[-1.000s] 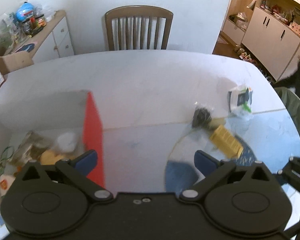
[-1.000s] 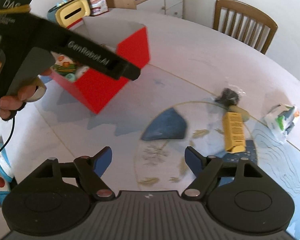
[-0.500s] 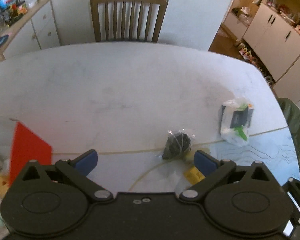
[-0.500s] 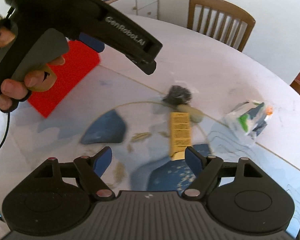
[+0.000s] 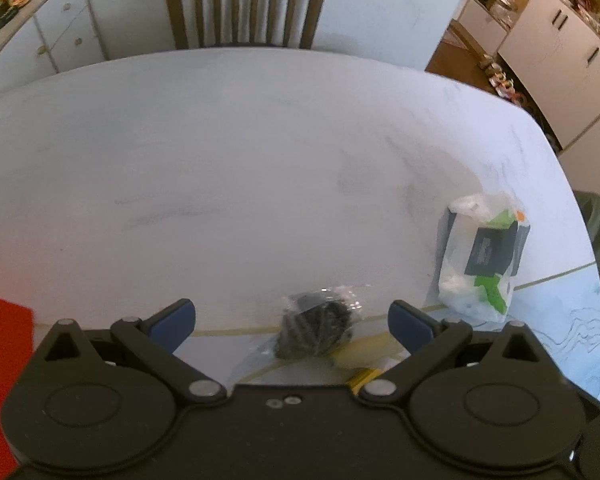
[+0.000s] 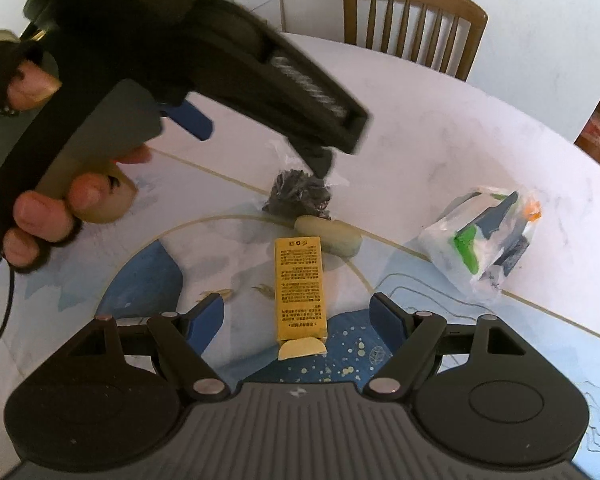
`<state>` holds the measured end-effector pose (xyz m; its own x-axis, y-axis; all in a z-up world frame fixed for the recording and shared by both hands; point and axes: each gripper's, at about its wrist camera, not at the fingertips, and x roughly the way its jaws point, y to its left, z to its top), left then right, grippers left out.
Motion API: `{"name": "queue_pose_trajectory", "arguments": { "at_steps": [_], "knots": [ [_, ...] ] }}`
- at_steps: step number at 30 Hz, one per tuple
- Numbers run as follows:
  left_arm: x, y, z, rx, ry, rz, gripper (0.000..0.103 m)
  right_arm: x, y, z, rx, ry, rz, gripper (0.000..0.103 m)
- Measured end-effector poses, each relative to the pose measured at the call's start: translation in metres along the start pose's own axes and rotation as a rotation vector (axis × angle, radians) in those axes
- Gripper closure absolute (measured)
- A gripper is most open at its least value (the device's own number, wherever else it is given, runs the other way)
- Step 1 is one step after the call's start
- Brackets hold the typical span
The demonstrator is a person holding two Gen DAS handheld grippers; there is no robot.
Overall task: Organize objects
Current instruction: 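Move both grippers back from the box to the items on the table, then grasp the black item in clear bag with the left gripper while the right gripper grasps the yellow box, then carry the clear bag with the left gripper while the right gripper carries the yellow box over the box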
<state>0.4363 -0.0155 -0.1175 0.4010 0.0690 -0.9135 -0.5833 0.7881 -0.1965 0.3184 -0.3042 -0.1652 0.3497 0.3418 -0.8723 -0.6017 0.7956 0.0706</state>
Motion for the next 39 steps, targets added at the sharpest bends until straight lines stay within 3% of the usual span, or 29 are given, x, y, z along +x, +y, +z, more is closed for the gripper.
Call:
{"name": "queue_pose_trajectory", "arguments": {
  "at_steps": [5,8,12,16,22,25,39],
  "knots": [
    [0.015,-0.004,-0.002,0.006,0.016,0.004,0.005,0.012,-0.006,0.002,0.015,0.004,-0.007,0.023],
    [0.021,-0.004,-0.004,0.007,0.025,0.007,0.014,0.018,-0.007,0.001,0.008,0.002,-0.009,0.024],
    [0.023,-0.004,-0.004,0.025,0.026,0.013,0.027,0.025,-0.006,0.001,-0.006,0.012,-0.012,0.037],
    [0.023,-0.006,-0.003,0.05,0.03,0.011,0.038,0.03,-0.004,0.0,-0.018,0.016,-0.007,0.044],
    [0.016,-0.007,-0.005,0.064,0.019,0.01,0.058,0.032,0.001,-0.002,-0.052,0.016,-0.015,0.067],
    [0.014,-0.004,-0.006,0.05,0.017,-0.003,0.061,0.03,0.002,-0.002,-0.048,0.009,-0.011,0.072],
    [-0.019,0.009,-0.021,0.031,0.001,-0.032,0.064,0.006,0.004,-0.017,0.02,0.007,0.026,0.073]
  ]
}}
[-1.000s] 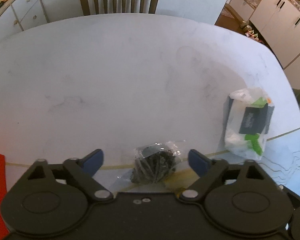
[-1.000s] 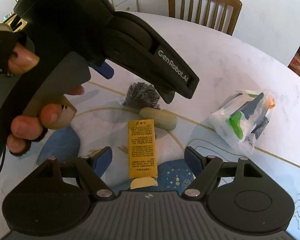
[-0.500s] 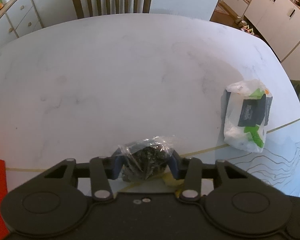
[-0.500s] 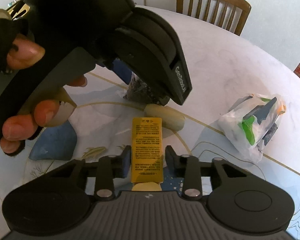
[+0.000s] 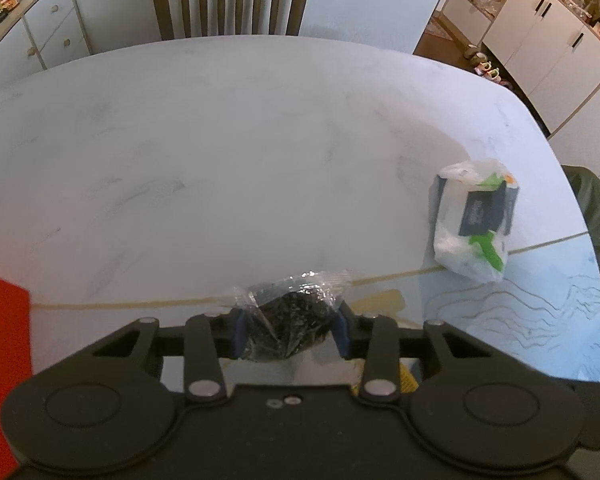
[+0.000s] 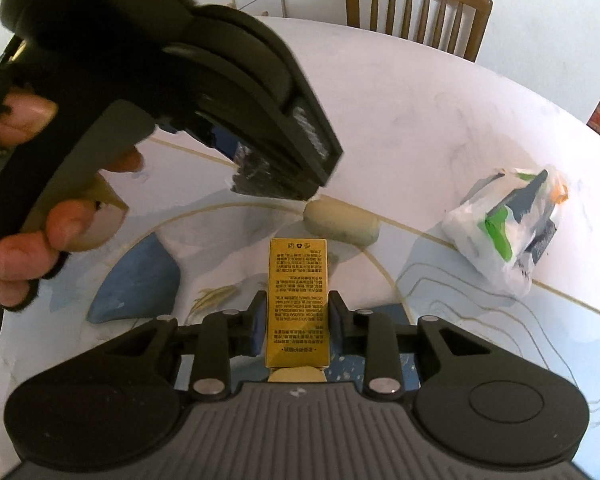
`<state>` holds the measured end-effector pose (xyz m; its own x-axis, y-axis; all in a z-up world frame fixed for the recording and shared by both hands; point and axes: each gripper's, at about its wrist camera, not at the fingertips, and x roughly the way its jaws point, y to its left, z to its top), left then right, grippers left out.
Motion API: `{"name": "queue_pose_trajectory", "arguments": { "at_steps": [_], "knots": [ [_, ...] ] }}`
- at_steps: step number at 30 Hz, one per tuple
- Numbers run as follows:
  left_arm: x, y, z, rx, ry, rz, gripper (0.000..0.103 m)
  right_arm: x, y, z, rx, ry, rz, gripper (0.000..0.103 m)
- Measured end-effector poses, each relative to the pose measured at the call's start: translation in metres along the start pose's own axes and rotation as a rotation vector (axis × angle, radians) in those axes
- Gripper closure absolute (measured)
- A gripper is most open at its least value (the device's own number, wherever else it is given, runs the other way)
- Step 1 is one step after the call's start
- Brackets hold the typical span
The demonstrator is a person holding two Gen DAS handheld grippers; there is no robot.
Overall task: Organize objects
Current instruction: 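Carry the clear bag with the left gripper while the right gripper carries the yellow box over the box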
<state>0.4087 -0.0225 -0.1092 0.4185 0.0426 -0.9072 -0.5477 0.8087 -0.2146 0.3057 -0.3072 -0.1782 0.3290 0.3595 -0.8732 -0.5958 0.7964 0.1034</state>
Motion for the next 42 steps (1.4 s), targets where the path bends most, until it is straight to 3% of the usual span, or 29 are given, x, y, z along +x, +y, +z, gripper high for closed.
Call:
{"name": "queue_pose_trajectory", "arguments": {
  "at_steps": [18,29,42],
  "knots": [
    [-0.097,0.021,-0.057,-0.005,-0.05,-0.067,0.064,-0.067,0.057,-0.006,-0.102,-0.036,0.017,0.073],
    [-0.152,0.074,-0.094,-0.115,-0.108,-0.108,0.064,-0.098,0.103,-0.006,-0.152,-0.066,0.032,0.073],
    [-0.198,0.159,-0.12,-0.165,-0.153,-0.08,0.064,-0.111,0.18,0.017,-0.187,-0.112,0.07,0.073]
  ]
}}
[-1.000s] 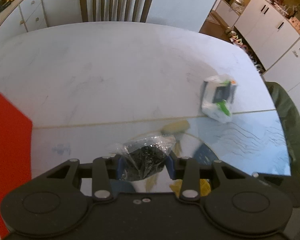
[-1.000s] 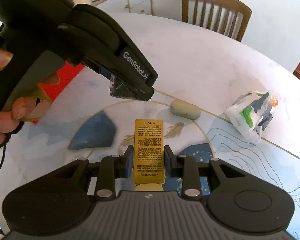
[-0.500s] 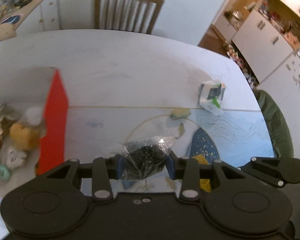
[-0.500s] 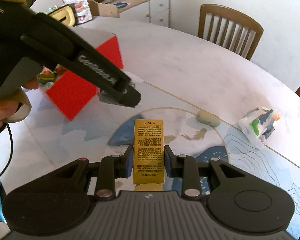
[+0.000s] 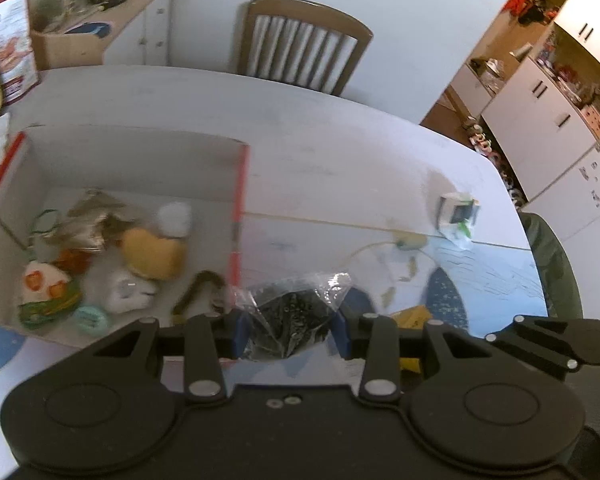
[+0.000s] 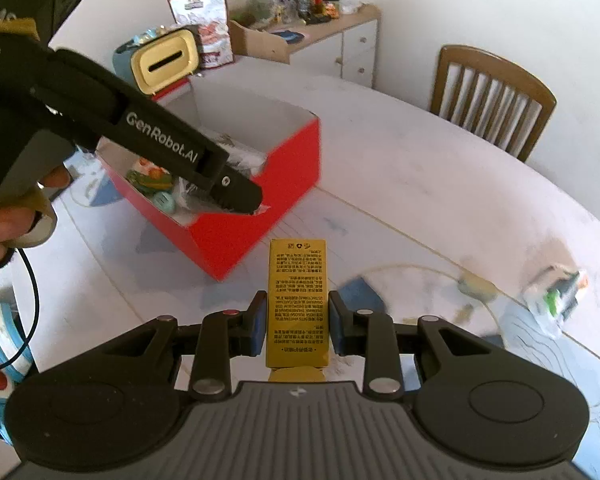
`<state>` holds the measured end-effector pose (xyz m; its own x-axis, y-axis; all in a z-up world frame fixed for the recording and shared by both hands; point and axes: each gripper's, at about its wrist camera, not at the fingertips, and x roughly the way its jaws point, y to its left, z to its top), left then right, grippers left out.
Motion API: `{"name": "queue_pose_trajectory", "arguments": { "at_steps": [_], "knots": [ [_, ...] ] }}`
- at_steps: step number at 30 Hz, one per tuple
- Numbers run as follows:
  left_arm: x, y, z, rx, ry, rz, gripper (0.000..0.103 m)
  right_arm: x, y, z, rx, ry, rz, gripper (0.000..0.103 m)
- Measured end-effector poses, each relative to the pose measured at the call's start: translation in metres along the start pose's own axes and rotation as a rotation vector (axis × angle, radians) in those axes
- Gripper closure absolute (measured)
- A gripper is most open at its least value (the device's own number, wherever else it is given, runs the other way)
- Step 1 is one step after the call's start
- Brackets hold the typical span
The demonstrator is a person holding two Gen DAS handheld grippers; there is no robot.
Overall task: Organize objects
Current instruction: 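Carry the clear bag with the left gripper while the right gripper carries the yellow box over the box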
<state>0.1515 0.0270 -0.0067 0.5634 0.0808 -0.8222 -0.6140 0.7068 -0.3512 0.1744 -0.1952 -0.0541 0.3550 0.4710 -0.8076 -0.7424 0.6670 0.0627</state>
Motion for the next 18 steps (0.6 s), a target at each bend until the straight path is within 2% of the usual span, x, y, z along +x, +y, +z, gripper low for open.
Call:
{"name": "queue_pose_trajectory", "arguments": {
  "at_steps": [10,18],
  "knots": [
    [-0.021,0.07,0.006,-0.016,-0.01,0.039,0.064,0.022,0.048,0.038,0.032,-0.017,0.028,0.073],
    [-0.022,0.117,0.017,-0.02,-0.008,0.08,0.064,0.044,0.08,0.066,0.064,-0.025,0.032,0.073]
  ]
}}
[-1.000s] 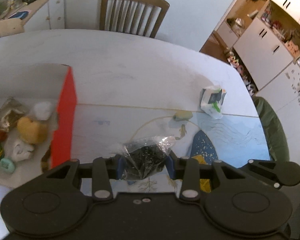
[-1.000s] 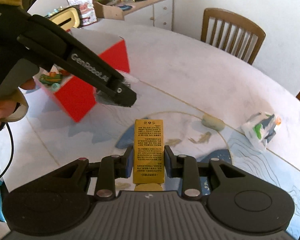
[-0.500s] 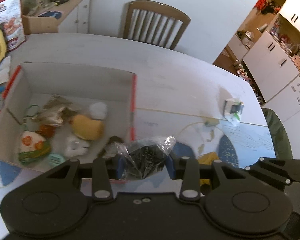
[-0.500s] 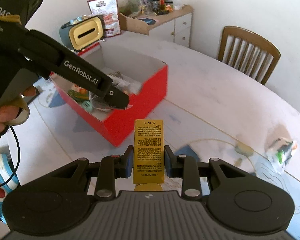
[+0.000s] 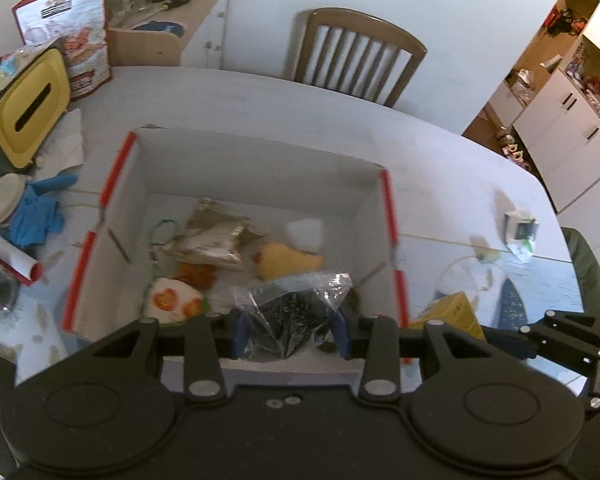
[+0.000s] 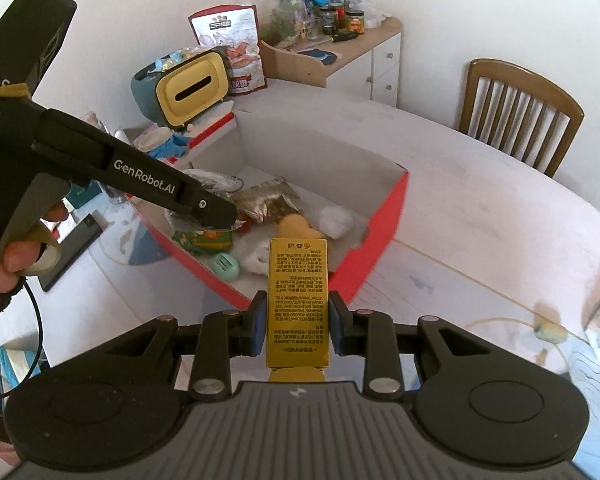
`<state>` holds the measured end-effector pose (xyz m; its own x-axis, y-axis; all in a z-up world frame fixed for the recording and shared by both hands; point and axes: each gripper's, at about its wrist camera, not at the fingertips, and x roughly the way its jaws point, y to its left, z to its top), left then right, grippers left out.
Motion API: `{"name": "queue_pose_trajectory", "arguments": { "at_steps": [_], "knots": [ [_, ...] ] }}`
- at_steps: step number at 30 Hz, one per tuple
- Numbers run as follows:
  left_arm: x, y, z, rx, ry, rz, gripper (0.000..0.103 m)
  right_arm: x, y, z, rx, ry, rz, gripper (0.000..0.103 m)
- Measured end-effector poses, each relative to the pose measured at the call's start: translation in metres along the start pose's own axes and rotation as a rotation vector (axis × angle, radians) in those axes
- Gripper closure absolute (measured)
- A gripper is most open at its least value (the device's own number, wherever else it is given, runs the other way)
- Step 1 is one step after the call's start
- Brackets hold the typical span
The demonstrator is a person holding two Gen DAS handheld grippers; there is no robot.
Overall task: Organize objects
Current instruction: 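Carry the clear bag with the left gripper while the right gripper carries the yellow box over the box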
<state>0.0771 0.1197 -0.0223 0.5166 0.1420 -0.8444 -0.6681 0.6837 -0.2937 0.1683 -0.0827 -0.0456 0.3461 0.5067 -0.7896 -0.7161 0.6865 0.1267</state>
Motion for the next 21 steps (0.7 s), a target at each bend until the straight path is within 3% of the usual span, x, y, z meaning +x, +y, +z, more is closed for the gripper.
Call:
{"name": "queue_pose_trajectory", "arguments": {
  "at_steps": [11,21],
  "knots": [
    [0.042,0.043,0.022,-0.019,0.032,0.057,0.064,0.061,0.018,0.031,0.056,0.036,-0.043,0.073],
    [0.085,0.049,0.037,-0.005,0.068,0.075,0.064,0.125,0.016,0.031,0.086,0.129,-0.096,0.073]
  ]
}}
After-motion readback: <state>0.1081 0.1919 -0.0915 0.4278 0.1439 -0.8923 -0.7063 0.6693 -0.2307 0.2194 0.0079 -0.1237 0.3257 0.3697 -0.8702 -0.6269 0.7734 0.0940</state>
